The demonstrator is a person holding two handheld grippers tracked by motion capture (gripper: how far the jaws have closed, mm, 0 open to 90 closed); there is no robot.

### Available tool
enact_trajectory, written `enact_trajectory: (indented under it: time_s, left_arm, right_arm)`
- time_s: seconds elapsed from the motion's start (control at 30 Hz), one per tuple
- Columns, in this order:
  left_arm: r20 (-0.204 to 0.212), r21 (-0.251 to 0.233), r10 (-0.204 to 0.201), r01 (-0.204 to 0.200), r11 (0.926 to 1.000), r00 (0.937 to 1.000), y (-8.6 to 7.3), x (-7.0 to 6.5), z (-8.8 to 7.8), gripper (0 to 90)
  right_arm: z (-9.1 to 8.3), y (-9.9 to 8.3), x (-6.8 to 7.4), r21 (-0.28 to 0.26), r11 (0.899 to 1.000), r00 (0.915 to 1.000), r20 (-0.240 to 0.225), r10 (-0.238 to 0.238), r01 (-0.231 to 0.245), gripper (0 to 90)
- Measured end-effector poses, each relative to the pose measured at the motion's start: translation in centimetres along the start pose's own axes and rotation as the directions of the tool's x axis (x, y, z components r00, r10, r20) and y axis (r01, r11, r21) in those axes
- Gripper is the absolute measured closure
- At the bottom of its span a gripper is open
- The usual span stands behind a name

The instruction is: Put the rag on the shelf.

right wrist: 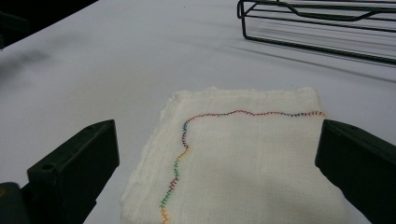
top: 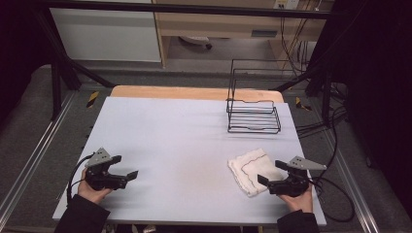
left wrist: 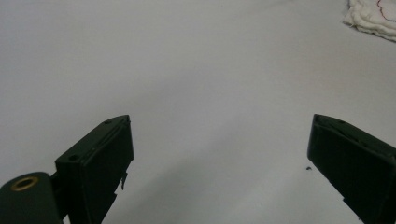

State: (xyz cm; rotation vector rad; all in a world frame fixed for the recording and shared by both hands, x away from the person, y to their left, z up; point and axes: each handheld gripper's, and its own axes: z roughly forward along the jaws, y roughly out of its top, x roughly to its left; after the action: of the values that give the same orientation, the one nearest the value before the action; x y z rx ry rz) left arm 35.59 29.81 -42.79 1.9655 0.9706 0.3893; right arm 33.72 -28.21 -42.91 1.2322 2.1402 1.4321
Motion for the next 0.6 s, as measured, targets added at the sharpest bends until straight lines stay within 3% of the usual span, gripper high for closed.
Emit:
enact_trajectory:
  time_s: [0.33,0.6]
  left_arm:
    - [-0.008,-0.009,-0.010,0.009,0.9999,0.9999,0.0,0.1,-0.2,7.0]
    - [-0.014,-0.013,-0.014,0.014,0.9998,0.9998,-0.1,0.2,-0.3,7.2]
  right_arm:
    - [0.3,0.3,0.4,0.018,1.000,1.0000,0.000,0.001,-0.001,0.5]
    - [1.8,1.5,2.3,0.065,0.997,0.9989,0.003,-0.046,0.046,2.7]
